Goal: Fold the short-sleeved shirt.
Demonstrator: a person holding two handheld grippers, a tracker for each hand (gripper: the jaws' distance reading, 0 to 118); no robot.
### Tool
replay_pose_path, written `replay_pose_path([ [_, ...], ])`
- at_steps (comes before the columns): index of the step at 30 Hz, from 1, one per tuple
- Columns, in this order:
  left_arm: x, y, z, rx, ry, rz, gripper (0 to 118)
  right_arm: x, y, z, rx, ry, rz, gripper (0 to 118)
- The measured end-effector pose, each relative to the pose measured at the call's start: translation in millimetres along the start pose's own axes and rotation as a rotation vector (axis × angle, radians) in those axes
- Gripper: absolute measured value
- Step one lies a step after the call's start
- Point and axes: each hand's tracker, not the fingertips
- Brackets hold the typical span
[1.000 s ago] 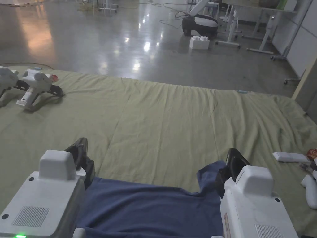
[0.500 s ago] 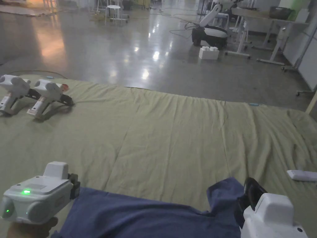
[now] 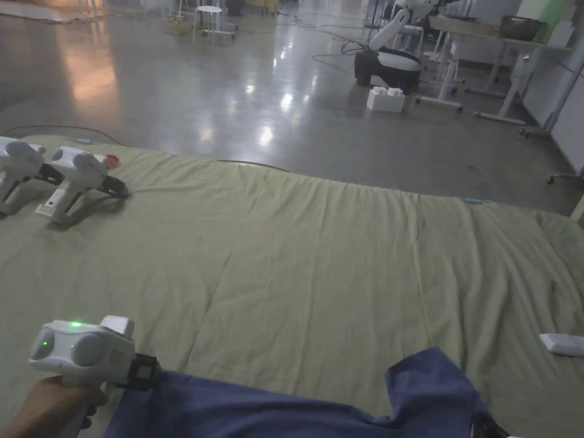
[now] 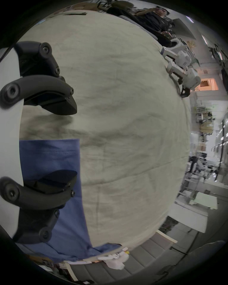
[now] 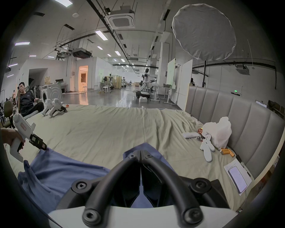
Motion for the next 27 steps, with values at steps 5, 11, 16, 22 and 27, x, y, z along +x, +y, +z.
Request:
replay_pose_path([
  [5,26,-11,-1,0.065,0.072,-0.078,17,8,-10,-12,-0.060,-0.008,-0.030,0],
  [11,42,-22,7,0.108,0.099,-0.149,1,31,-5,-57,-0.190,-0.002,-0.070,2],
  [16,33,-27,42,0.224,0.041,-0.095,0,65,0,-133,-0.472,0.039,-0.029,79],
  [22,32,-44,82,0.320,0.014,-0.047,0,87,-22,-203,-0.627,0.029,-0.022,79],
  [27,39,-59,92,0.328,0.030,-0.046,0,99,-29,-231,-0.733,0.039,-0.076,63],
])
